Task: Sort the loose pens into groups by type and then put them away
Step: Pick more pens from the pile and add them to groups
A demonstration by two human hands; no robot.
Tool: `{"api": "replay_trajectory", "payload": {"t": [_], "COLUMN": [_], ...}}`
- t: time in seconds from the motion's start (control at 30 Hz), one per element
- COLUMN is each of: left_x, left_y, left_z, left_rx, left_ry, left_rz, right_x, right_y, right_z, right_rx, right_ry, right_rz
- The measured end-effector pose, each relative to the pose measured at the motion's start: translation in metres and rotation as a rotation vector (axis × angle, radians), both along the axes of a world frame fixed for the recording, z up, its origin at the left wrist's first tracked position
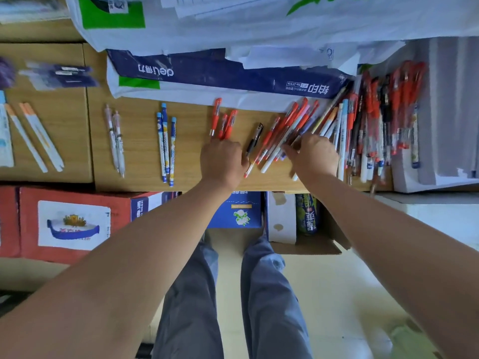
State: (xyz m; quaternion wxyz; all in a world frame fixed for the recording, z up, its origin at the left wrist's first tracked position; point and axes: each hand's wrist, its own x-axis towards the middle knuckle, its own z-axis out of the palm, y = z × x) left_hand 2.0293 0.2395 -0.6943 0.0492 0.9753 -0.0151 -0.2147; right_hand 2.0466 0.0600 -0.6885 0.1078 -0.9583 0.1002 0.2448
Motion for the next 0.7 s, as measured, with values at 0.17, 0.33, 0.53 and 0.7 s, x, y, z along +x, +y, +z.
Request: {"api": "replay_trajectory", "payload": {"t": [0.17, 0.33, 0.53, 0.7], "left_x": [0.006, 0.008, 0.017, 0.032], "left_y": [-0.008, -0.007, -0.034, -0.074], "left_z": [-0.001, 0.003, 0.020, 0.025], "left_rx": [-0.064, -0.122, -0.638, -0.802], "left_ry": [0.018, 0.034, 0.267, 0.396], "left_rz": [0.076, 0.076, 0.288, 0.409], "right_x": [0.000, 0.004, -0.006, -0.015], "right_y": [-0.004, -0.006, -0.023, -0.043], "right_z": [-0.006, 0.001, 0.025, 0.039], "right_rx": [0.195, 0.353, 0.586, 0.662], "right_ry": [0.042, 0.071, 0.154, 0.283], "right_rz": [-0.231, -0.436, -0.383, -0.187]}}
